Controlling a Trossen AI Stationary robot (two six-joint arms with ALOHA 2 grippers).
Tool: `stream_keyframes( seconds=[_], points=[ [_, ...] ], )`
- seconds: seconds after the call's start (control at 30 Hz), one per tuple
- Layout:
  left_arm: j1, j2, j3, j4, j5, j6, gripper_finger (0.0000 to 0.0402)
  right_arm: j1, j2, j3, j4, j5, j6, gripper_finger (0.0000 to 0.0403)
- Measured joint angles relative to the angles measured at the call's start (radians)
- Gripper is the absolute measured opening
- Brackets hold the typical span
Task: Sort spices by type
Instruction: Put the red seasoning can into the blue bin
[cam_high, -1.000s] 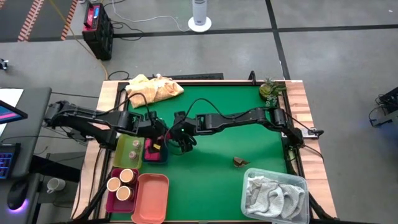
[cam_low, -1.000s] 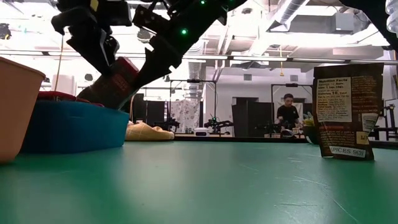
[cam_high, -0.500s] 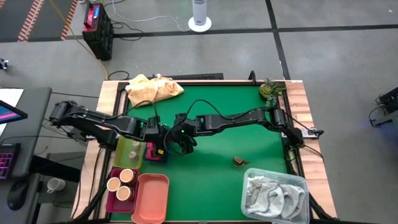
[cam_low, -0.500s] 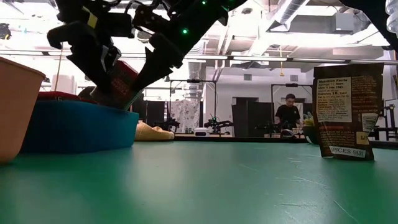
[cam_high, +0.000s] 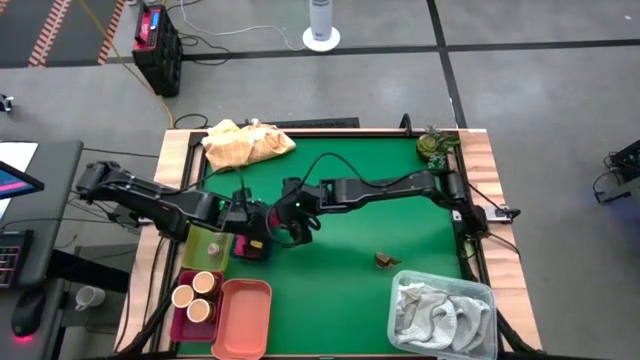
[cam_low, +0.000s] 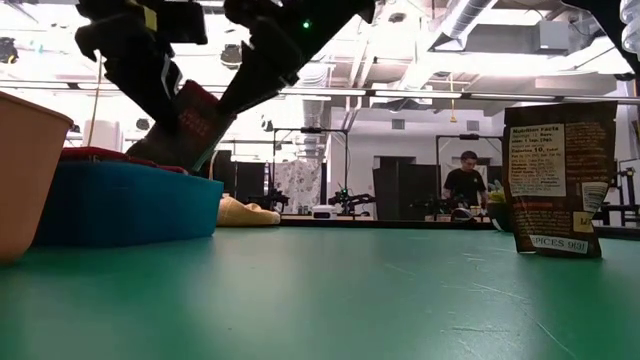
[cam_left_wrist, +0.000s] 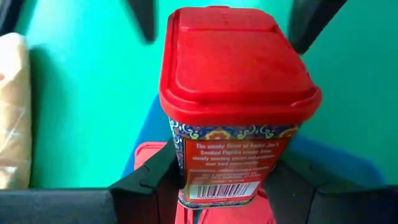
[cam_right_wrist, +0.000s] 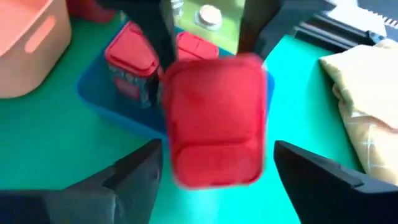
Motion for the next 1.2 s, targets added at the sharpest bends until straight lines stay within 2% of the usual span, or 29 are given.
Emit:
stream_keyframes(
  seconds=[0.1,0.23,0.4,0.57,0.7,0.87,1.03,1.2],
  points=[
    [-0.031,-0.008,0.0,-0.008,-0.041,-0.043,0.0177,-0.006,-0.008,0.0,-0.004,-0.008,-0.011,0.0339],
    [-0.078,-0.008,-0.016,-0.014,-0.093,-0.096,0.0177,-0.023,-0.008,-0.002,-0.009,-0.074,-0.018,0.0337],
    [-0.121,-0.008,-0.057,-0.022,-0.151,-0.173,0.0177,-0.052,-0.02,-0.086,0.088,-0.11,-0.013,0.0328],
    [-0.147,-0.025,-0.077,-0.018,-0.192,-0.205,0.0177,-0.088,-0.08,-0.226,0.263,-0.183,0.011,0.0325],
    [-0.16,-0.069,-0.108,0.029,-0.211,-0.206,0.0177,-0.109,-0.1,-0.403,0.559,-0.252,0.068,0.0325],
    [-0.162,-0.119,-0.172,0.145,-0.234,-0.202,0.0177,-0.113,-0.094,-0.561,0.924,-0.259,0.084,0.0325],
    [-0.161,-0.134,-0.222,0.251,-0.256,-0.202,0.0177,-0.115,-0.092,-0.602,1.008,-0.263,0.085,0.0325],
    [-0.161,-0.134,-0.247,0.317,-0.275,-0.202,0.0177,-0.128,-0.092,-0.601,1.005,-0.35,0.111,0.0325]
  ],
)
